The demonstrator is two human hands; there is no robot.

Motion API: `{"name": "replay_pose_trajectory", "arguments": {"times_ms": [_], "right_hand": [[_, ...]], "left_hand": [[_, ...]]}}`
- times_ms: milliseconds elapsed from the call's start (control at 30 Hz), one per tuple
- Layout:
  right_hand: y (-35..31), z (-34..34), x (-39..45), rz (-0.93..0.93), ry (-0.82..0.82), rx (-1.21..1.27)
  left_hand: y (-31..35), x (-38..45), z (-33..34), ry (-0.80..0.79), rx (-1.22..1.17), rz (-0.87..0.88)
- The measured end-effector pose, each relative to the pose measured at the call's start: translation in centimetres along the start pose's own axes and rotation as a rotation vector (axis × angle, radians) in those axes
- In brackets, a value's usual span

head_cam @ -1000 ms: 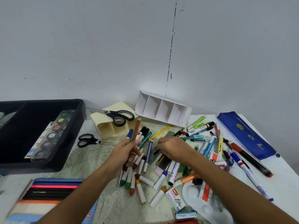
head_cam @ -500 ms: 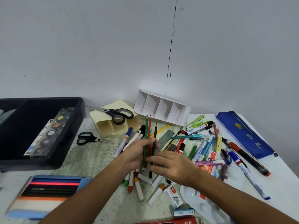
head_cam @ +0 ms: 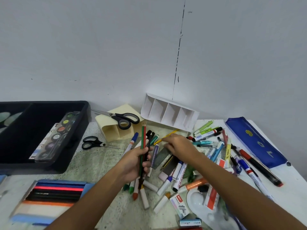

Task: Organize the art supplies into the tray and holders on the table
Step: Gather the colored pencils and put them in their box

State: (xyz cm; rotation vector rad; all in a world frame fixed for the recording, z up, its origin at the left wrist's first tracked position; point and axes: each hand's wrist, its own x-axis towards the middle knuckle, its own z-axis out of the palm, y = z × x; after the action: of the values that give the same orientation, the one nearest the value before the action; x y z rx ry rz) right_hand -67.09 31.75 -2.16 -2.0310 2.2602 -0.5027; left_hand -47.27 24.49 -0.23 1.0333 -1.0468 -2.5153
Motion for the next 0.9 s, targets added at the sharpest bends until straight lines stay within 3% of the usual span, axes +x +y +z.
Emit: {"name": "replay_pose_trajectory", "arguments": {"times_ms": [300,600,900], "right_hand": [[1.1,0.3,3.7,0.014,-0.159,-0.137],[1.7,0.8,3.2,0.06,-0.196,-0.033],[0.7,-0.1,0.9,-0.122,-0.075,-0.032]], "left_hand": [[0.2,-1.4,-2.0,0.04,-0.026,0.042],[0.1,-1.4,-1.6,0.024,-0.008,0.039],[-0.1,-1.6,-1.8,0.055,0.0,0.041]]}}
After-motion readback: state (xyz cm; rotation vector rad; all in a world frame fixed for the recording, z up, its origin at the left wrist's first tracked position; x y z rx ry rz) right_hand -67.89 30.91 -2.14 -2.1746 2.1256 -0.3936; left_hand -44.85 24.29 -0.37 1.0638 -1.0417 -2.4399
